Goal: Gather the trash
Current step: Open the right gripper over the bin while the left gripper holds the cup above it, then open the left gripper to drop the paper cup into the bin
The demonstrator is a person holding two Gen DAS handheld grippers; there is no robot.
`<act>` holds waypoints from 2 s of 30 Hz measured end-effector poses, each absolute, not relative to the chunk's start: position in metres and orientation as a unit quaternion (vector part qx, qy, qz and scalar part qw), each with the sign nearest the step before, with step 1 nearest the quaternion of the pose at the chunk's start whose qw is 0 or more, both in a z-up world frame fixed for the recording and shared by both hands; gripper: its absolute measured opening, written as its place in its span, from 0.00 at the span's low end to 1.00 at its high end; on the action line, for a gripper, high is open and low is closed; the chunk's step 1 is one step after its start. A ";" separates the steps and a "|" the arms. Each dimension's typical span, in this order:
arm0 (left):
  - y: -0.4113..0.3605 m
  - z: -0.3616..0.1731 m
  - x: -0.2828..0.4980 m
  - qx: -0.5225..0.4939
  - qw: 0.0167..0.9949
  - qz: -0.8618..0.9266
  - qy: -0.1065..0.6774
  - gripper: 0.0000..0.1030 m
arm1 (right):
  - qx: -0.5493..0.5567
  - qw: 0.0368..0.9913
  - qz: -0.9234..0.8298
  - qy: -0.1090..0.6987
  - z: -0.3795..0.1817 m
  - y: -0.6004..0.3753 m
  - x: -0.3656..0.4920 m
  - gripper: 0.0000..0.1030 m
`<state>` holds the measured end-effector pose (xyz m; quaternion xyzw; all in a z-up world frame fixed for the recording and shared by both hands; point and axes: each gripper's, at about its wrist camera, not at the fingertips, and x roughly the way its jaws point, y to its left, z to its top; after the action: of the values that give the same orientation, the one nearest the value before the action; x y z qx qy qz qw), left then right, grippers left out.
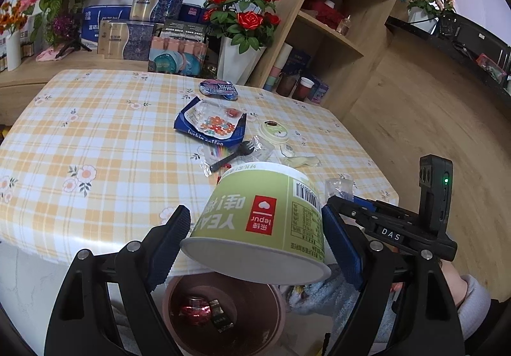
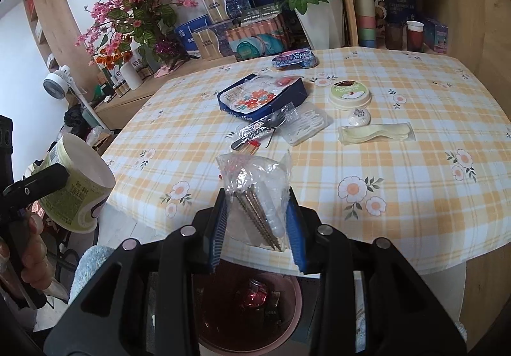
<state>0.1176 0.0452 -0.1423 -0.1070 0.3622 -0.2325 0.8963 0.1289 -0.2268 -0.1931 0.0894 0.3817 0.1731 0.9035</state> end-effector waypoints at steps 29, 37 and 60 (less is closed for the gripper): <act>0.055 -0.136 0.069 -0.126 0.903 -0.229 0.341 0.79 | 0.032 0.910 0.202 0.361 -0.183 -0.194 0.080 0.81; 0.047 -0.138 0.066 -0.113 0.905 -0.231 0.339 0.79 | 0.007 0.951 0.109 0.291 -0.163 -0.218 0.076 0.94; 0.018 -0.148 0.069 -0.078 0.903 -0.238 0.348 0.81 | 0.004 0.958 0.092 0.272 -0.153 -0.235 0.072 0.94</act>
<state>0.0693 0.0184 -0.1480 -0.0779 0.3485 -0.2376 0.9034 0.0724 -0.2348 -0.1530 0.0040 0.2722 0.0923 0.9578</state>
